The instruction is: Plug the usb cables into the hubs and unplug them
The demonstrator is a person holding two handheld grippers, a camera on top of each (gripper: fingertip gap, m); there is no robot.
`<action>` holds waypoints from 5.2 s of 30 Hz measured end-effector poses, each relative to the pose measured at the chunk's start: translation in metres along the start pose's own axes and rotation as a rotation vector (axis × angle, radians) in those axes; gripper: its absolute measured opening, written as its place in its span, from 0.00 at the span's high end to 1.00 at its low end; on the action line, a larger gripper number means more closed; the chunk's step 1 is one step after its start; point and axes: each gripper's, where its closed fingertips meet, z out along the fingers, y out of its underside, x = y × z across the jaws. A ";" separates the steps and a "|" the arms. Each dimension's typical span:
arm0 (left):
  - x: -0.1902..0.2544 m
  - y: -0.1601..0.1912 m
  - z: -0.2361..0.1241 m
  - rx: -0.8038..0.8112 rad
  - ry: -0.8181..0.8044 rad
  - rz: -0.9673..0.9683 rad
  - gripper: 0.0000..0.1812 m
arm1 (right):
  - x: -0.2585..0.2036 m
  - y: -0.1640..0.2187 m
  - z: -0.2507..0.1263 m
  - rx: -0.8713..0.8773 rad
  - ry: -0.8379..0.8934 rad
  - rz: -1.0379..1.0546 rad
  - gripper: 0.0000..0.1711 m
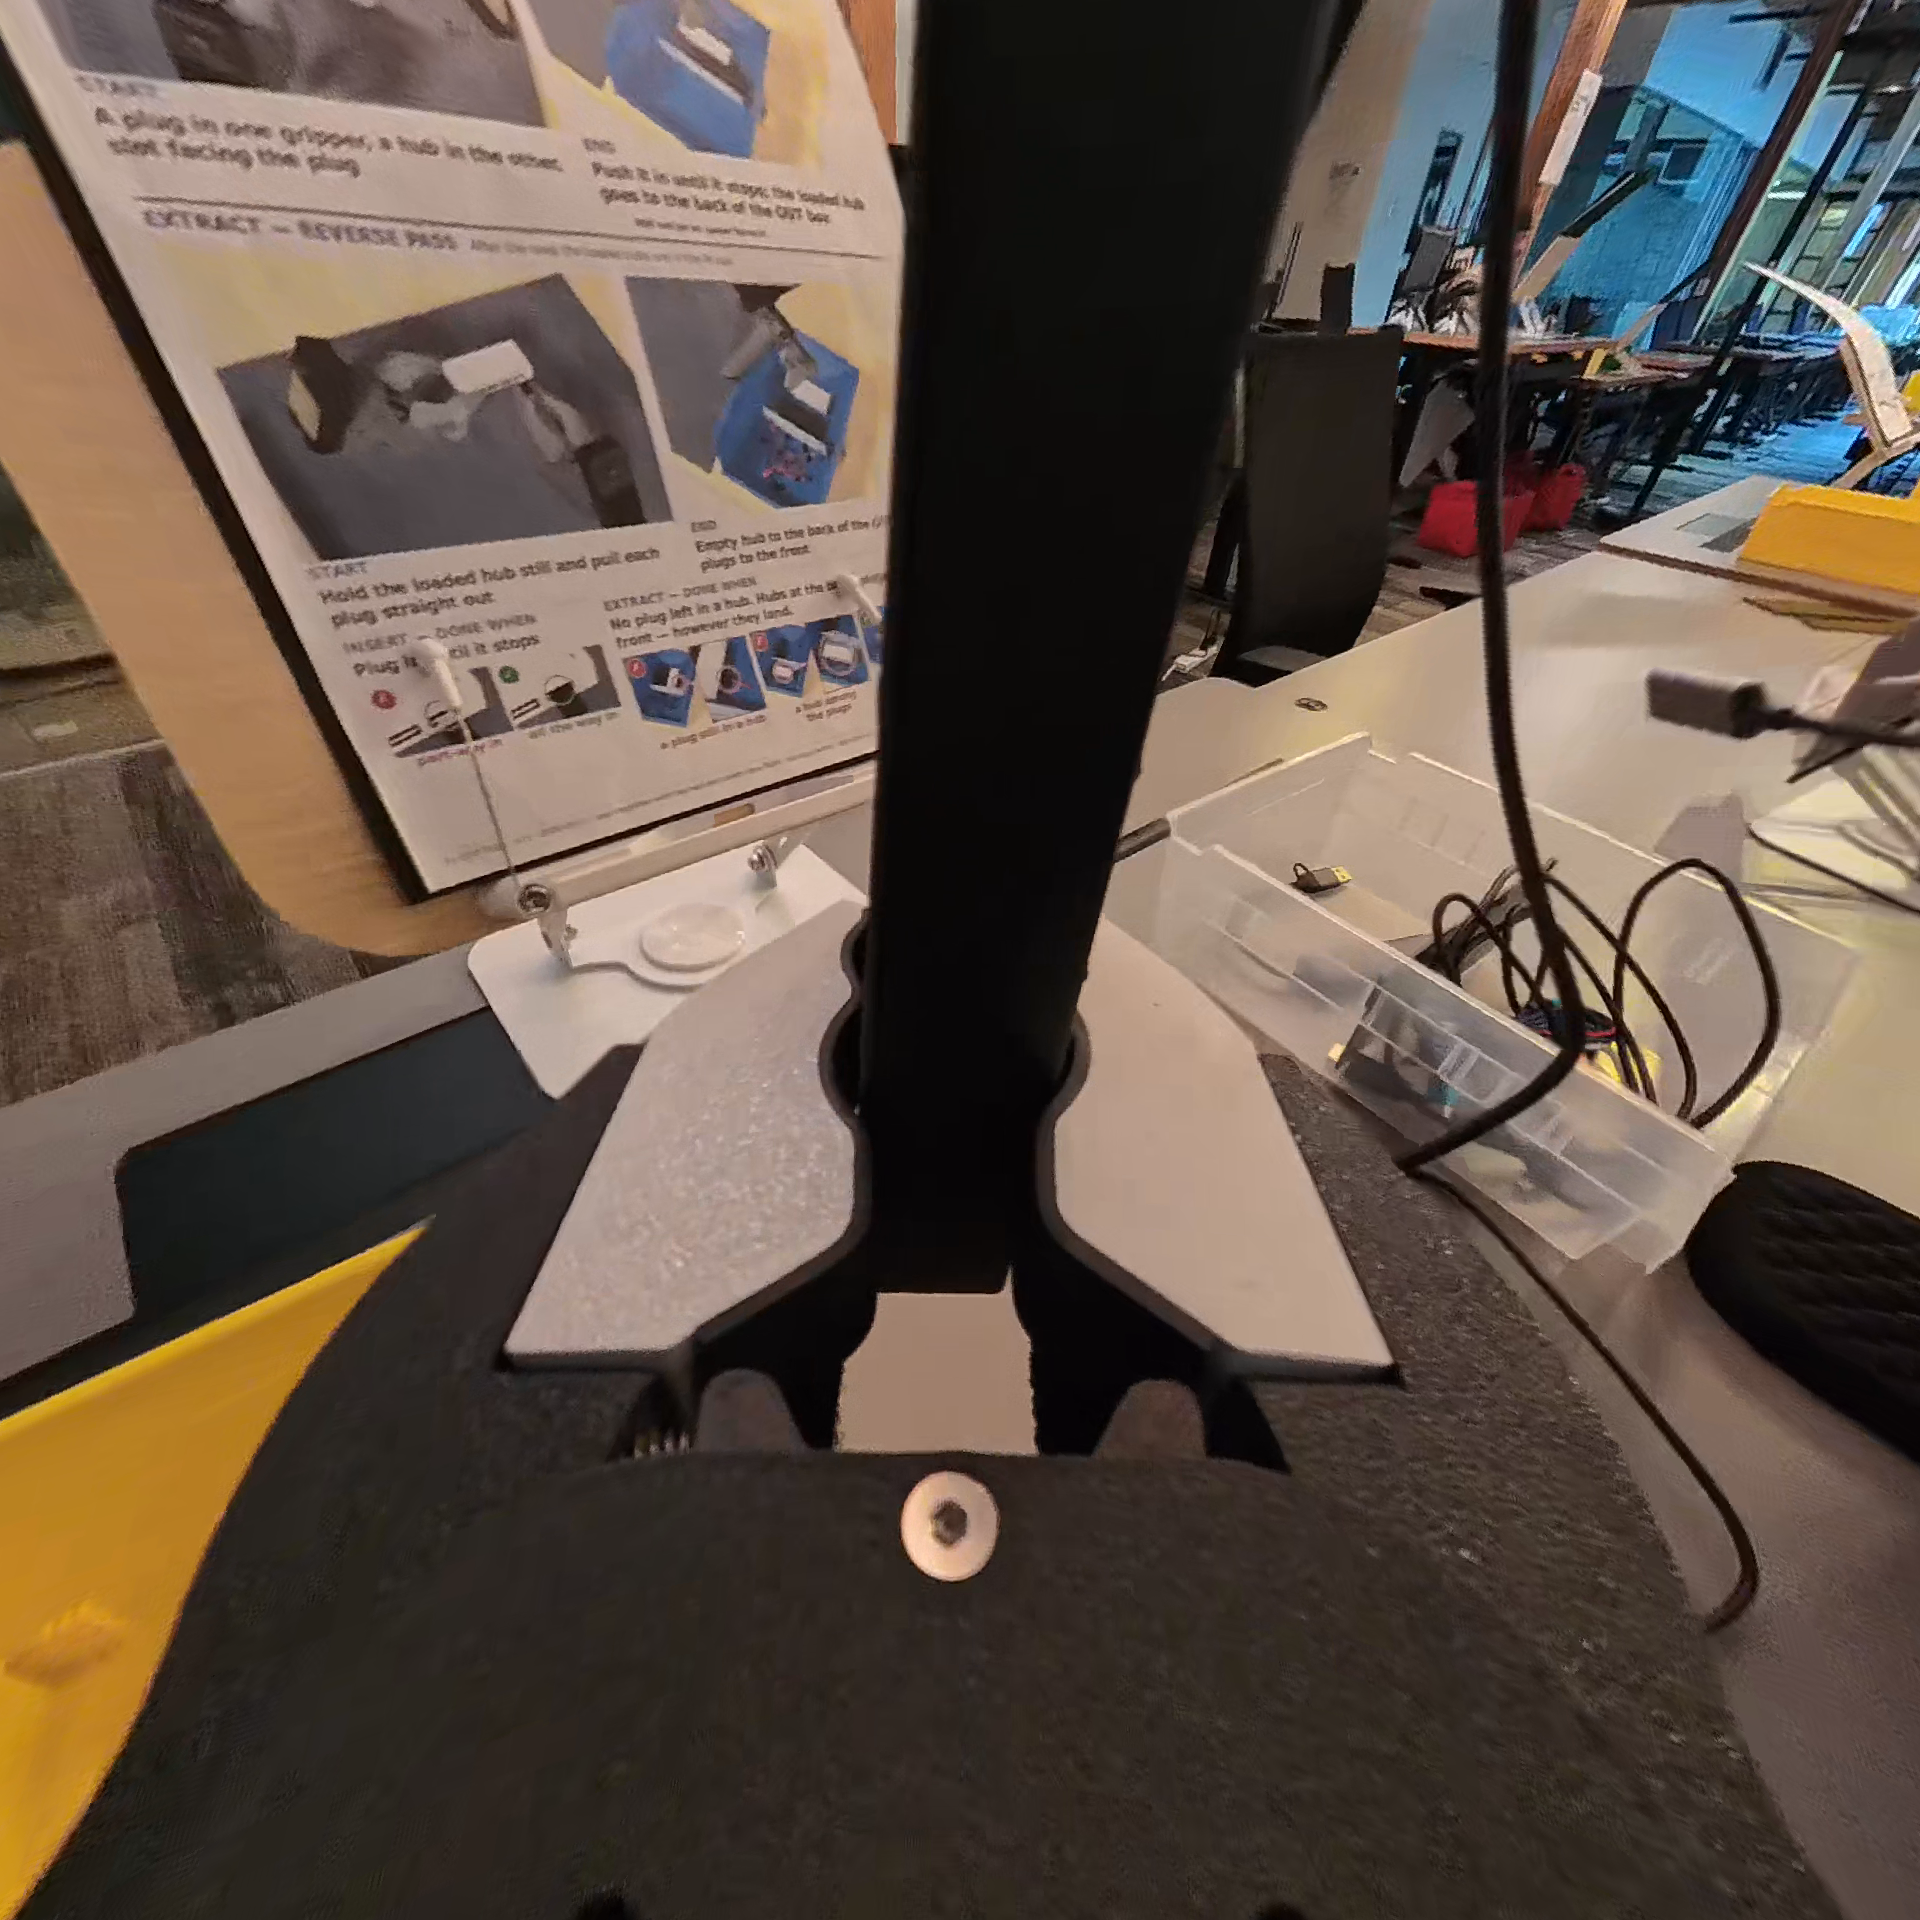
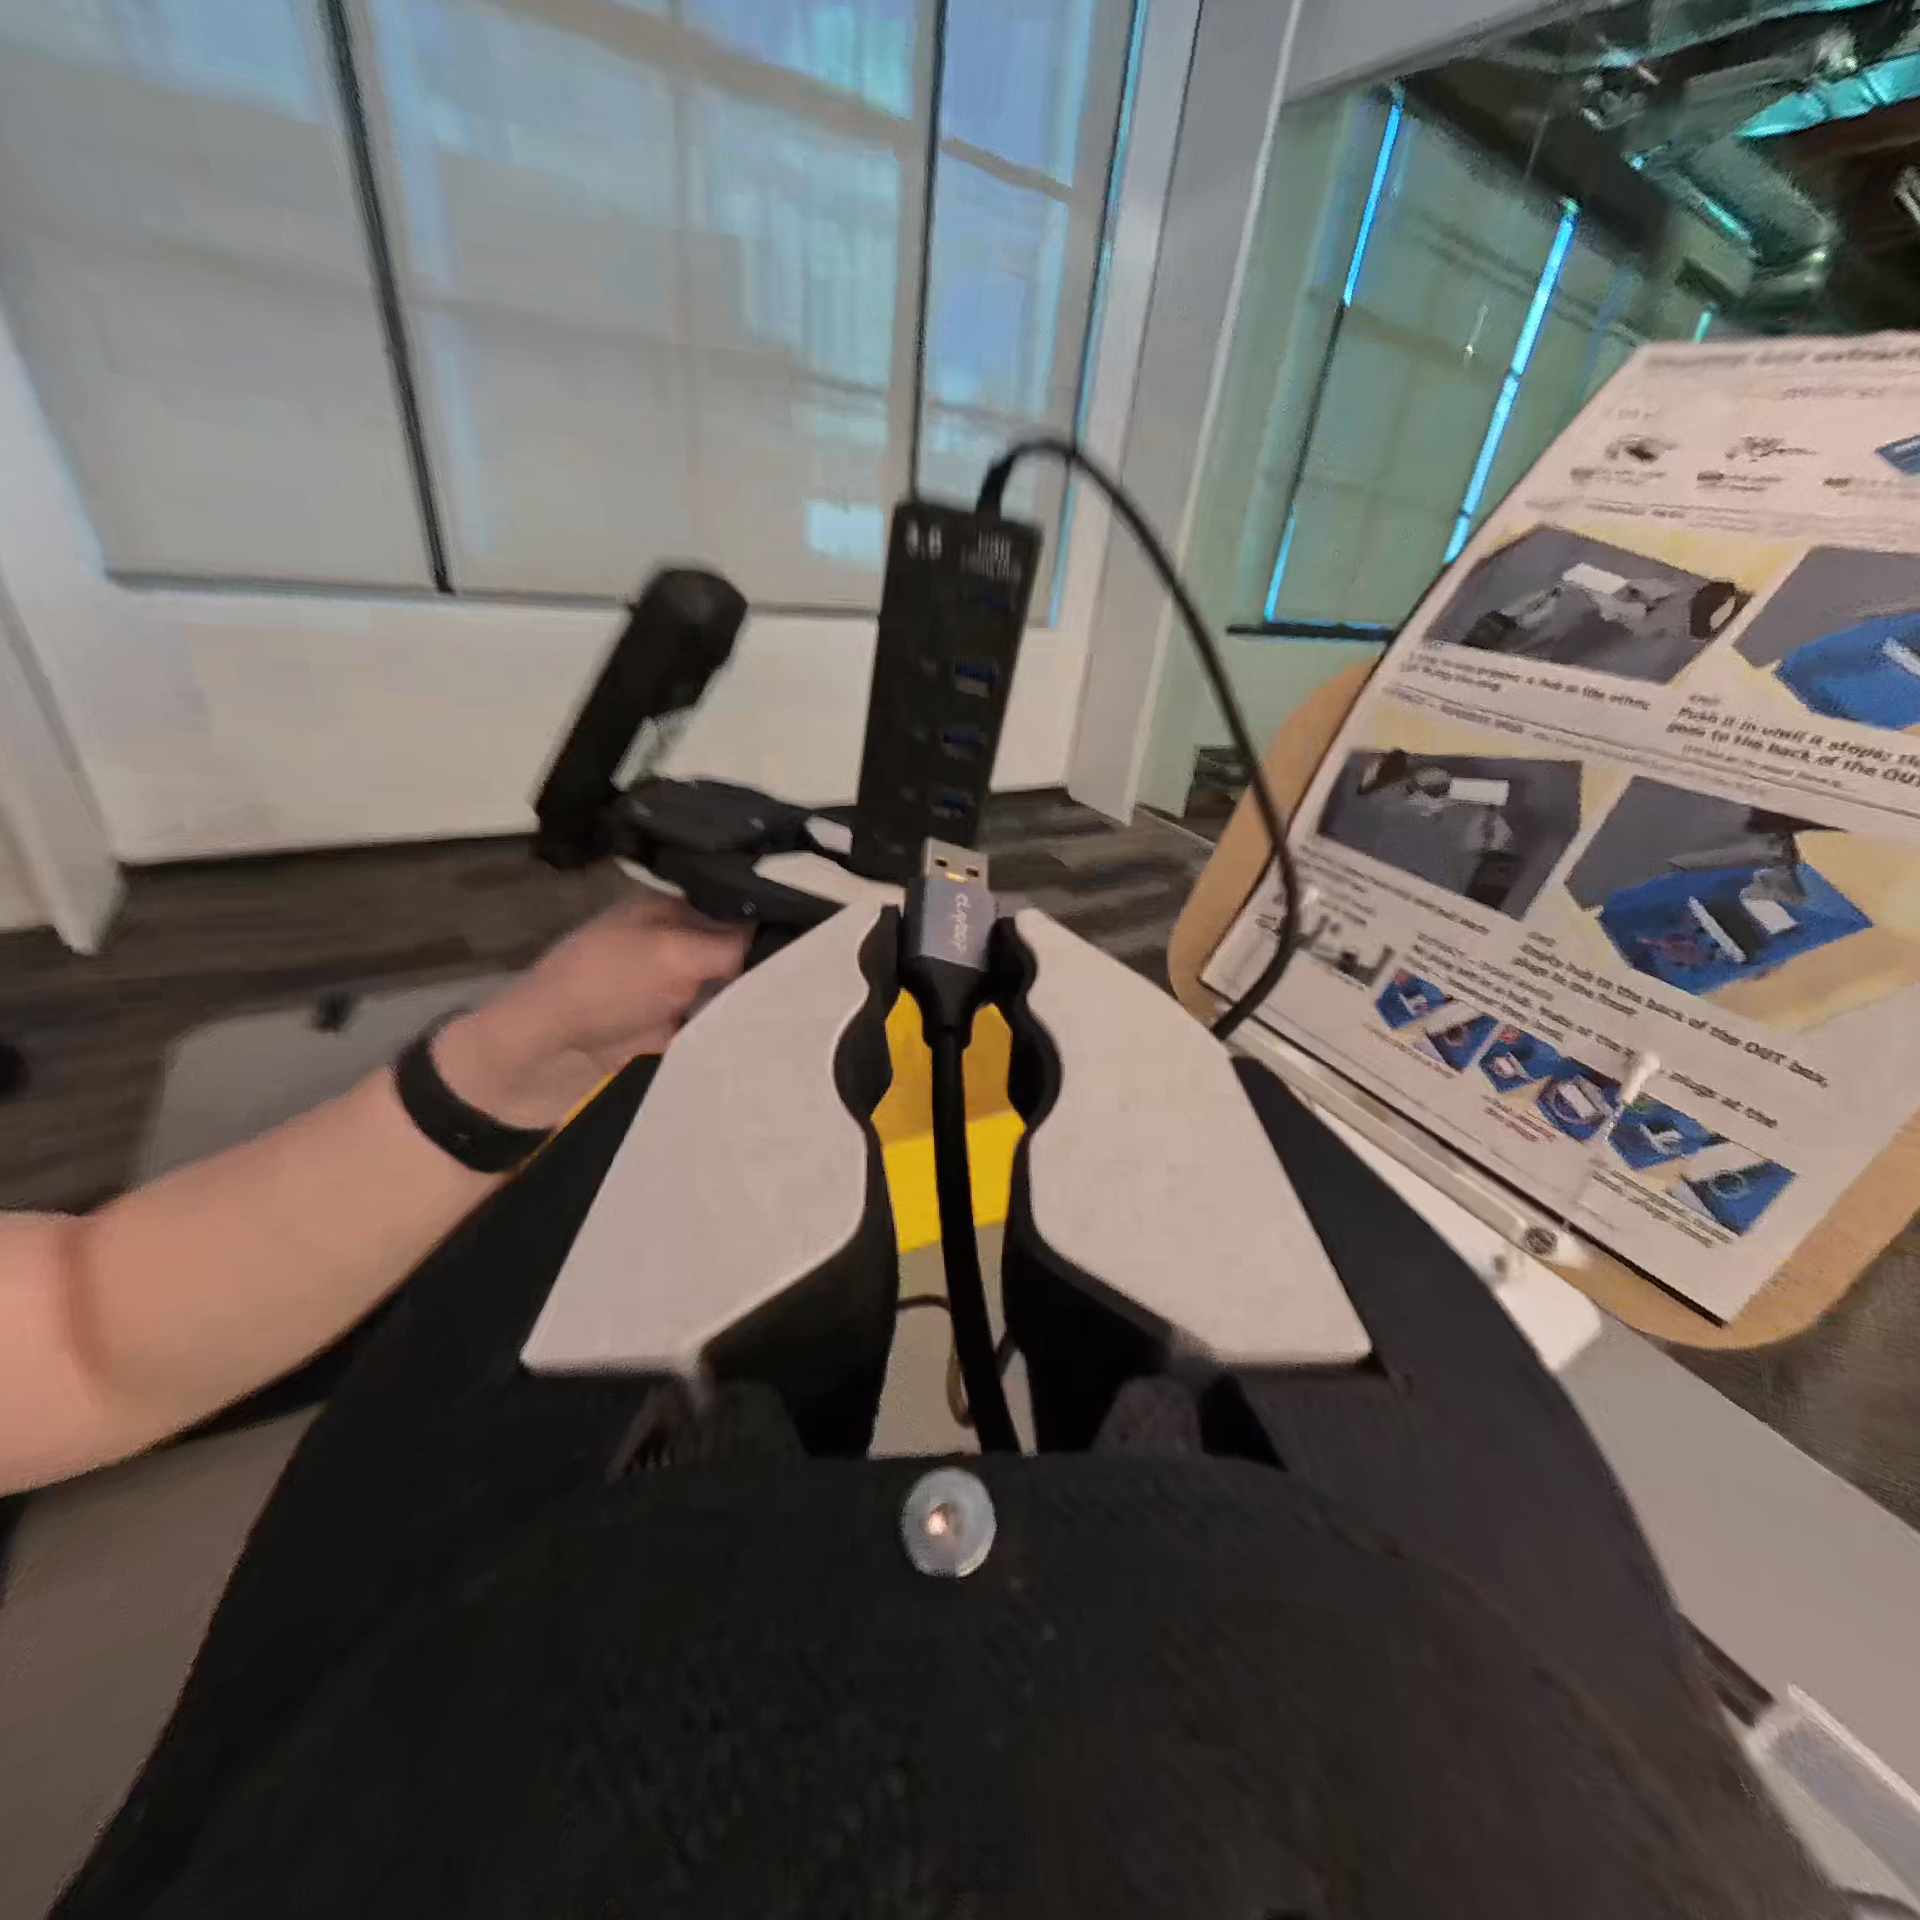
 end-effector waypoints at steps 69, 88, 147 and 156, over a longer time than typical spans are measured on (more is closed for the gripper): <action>-0.040 -0.023 -0.047 0.002 -0.161 0.154 0.85 | -0.049 0.195 -0.023 -0.771 -0.698 -0.369 0.76; -0.068 -0.033 -0.077 0.056 -0.202 0.119 0.85 | -0.021 0.321 -0.001 -1.198 -0.559 -0.834 0.83; 0.002 0.058 0.026 -0.328 -0.059 0.215 0.85 | -0.031 0.216 0.038 -0.804 -0.300 -0.816 0.97; 0.008 0.069 0.034 -0.358 -0.042 0.242 0.85 | -0.006 0.173 0.047 -0.650 -0.122 -0.740 0.97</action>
